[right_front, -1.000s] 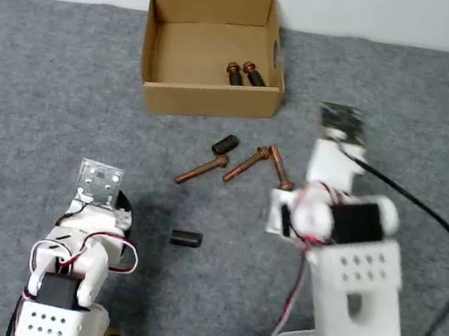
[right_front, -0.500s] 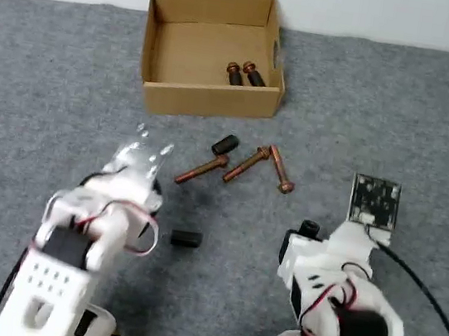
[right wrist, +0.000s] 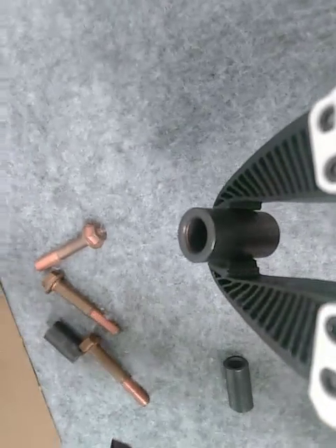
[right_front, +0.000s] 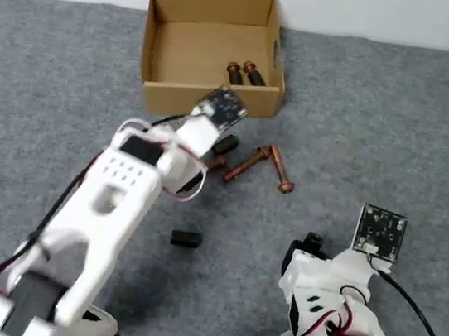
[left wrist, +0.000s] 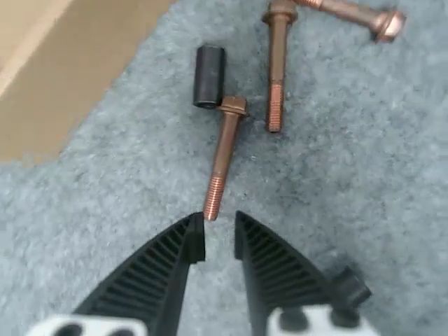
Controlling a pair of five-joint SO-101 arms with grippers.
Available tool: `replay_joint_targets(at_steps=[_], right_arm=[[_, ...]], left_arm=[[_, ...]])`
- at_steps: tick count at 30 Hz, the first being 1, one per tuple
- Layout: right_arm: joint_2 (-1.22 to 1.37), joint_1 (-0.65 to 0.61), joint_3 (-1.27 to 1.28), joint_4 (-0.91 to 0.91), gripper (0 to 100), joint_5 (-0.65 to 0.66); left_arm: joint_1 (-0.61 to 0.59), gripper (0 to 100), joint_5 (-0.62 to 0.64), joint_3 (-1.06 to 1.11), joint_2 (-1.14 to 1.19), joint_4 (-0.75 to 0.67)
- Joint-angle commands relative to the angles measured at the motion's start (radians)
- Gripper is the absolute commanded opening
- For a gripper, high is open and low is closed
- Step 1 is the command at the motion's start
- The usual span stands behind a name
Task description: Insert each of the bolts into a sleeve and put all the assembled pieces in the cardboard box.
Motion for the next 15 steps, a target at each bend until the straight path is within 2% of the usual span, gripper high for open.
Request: replay_joint_targets(at_steps=[1,8,15], right_arm=[[-0.016,0.019,-0.008,-0.016,0.8,-0.012],[-0.021,0.018,-0.005,-0.016,0.8,-0.014],[-0.021,0.013,-0.005,-0.016,0.8,-0.014]], left_arm=[[0.006,13,-0.068,-0.248,0.175,0.110],[0.003,15,-0.137,-0.740,0.562,0.359],[0.003,15,-0.147,-1.248,0.922,0.559]])
